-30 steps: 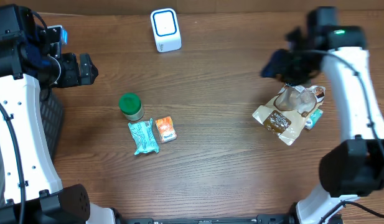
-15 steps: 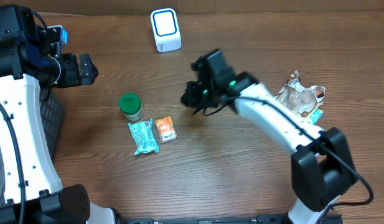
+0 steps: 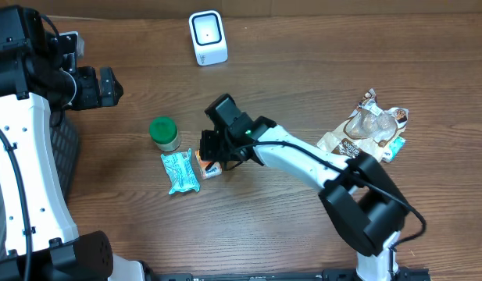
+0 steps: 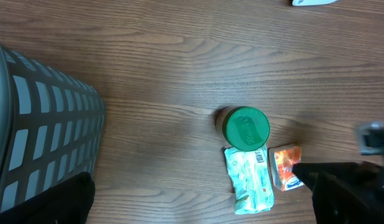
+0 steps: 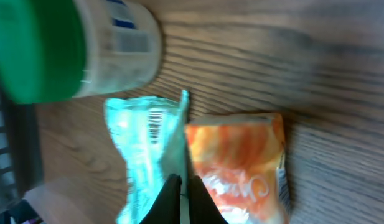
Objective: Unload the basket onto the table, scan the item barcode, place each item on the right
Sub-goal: 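Reach the right gripper to the orange Kleenex pack and grasp it, then lift the Kleenex pack and carry it to the scanner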
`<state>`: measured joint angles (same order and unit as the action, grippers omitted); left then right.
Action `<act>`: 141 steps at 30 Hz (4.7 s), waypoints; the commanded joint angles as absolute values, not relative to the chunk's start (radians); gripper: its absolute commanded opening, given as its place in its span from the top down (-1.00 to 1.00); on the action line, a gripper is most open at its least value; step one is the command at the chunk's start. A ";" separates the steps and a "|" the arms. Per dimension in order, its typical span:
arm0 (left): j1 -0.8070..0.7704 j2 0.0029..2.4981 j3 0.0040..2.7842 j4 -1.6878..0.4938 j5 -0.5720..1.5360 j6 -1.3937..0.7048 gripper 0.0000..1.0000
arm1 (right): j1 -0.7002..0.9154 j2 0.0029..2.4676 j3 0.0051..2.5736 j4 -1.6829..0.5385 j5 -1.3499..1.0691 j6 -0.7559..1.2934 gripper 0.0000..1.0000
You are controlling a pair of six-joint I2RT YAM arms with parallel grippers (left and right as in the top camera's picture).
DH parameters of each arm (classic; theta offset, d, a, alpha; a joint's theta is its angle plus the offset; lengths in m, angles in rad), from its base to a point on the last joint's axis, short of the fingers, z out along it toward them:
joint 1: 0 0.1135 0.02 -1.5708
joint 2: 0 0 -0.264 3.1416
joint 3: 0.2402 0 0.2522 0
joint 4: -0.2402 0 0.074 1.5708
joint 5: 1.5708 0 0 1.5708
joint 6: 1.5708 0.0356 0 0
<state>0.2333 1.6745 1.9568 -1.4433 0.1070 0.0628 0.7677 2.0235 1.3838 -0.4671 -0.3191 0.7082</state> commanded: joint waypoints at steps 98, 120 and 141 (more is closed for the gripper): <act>0.229 1.679 1.957 -1.439 0.103 0.083 -0.99 | 0.392 1.837 1.357 -0.632 -1.001 0.261 0.92; 0.229 1.679 1.957 -1.439 0.103 0.083 -0.99 | 0.184 1.702 1.358 -0.598 -1.570 0.427 0.92; 0.229 1.679 1.957 -1.439 0.101 0.083 -0.99 | 0.315 1.702 1.367 -0.856 -0.641 0.297 0.93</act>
<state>0.2333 1.6745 1.9568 -1.4433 0.1070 0.0628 0.3027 1.7157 1.3499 -0.8505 -0.8780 0.3397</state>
